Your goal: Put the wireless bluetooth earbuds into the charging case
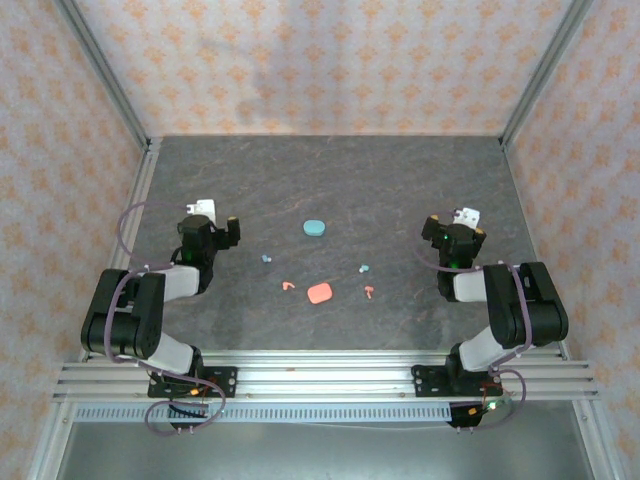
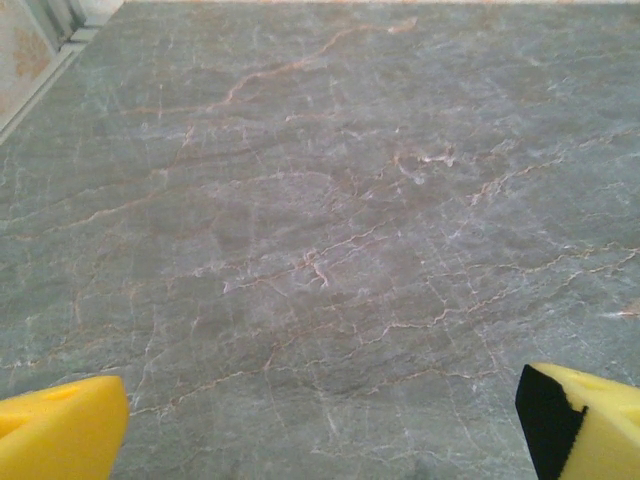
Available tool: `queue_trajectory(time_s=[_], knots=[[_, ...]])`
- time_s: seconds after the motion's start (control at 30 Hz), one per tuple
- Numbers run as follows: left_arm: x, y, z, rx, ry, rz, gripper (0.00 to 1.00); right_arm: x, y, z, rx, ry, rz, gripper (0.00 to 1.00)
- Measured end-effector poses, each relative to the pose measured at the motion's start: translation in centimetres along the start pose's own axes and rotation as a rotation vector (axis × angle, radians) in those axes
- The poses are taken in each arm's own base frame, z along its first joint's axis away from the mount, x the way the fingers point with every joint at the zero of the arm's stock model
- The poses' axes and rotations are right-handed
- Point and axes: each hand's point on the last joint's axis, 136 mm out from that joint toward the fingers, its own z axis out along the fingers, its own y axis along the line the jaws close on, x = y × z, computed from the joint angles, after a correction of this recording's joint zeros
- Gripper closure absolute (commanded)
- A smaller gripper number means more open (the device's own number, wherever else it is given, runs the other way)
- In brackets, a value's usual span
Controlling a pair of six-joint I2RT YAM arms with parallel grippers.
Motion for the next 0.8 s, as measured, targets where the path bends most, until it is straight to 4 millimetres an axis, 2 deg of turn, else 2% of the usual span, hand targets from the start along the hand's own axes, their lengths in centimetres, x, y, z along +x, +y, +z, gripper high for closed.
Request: queue_trajectory(time_s=[0.13,0.27,0.33,0.43,0.5,0.57,0.67,0.73,0.8], knots=[[-1.5,0.4,-0.8,-0.019,-0.008,-0.009,0.00,-0.4,0.5,-0.2,-0.023,0.014,-0.014,0.01],[-4.0,1.1,-2.9,-0.046,0.013,-0.052,0.00,-2.4,0.8,-1.1,-0.042,0.000,-0.011,0.01],[-5.8,1.4,-4.1,-0.065,0.036,-0.081,0.00,-3.7,1.0,-1.4,-0.039,0.017,0.004,0.01],[-8.6,1.9,-6.3,-0.086,0.064,-0.142,0.00,-6.8,1.5,-1.6,-0.034,0.041,0.061,0.01],[-9.3,2.2,-7.9,-0.097,0.103,-0.184,0.00,-8.8,1.9,-1.7,-0.028,0.069,0.116,0.01],[-8.7,2.5,-9.5,-0.108,0.167,-0.216,0.00,-10.2,2.4,-1.8,-0.027,0.128,0.165,0.01],[-6.0,2.5,-11.4,-0.107,0.294,-0.242,0.00,-10.7,3.3,-1.8,-0.029,0.243,0.212,0.01],[-3.9,2.1,-12.6,-0.088,0.390,-0.258,0.00,-9.7,4.0,-1.8,-0.020,0.329,0.217,0.01],[-2.1,1.5,-13.8,-0.059,0.470,-0.287,0.00,-7.5,4.9,-2.4,-0.012,0.429,0.191,0.00]])
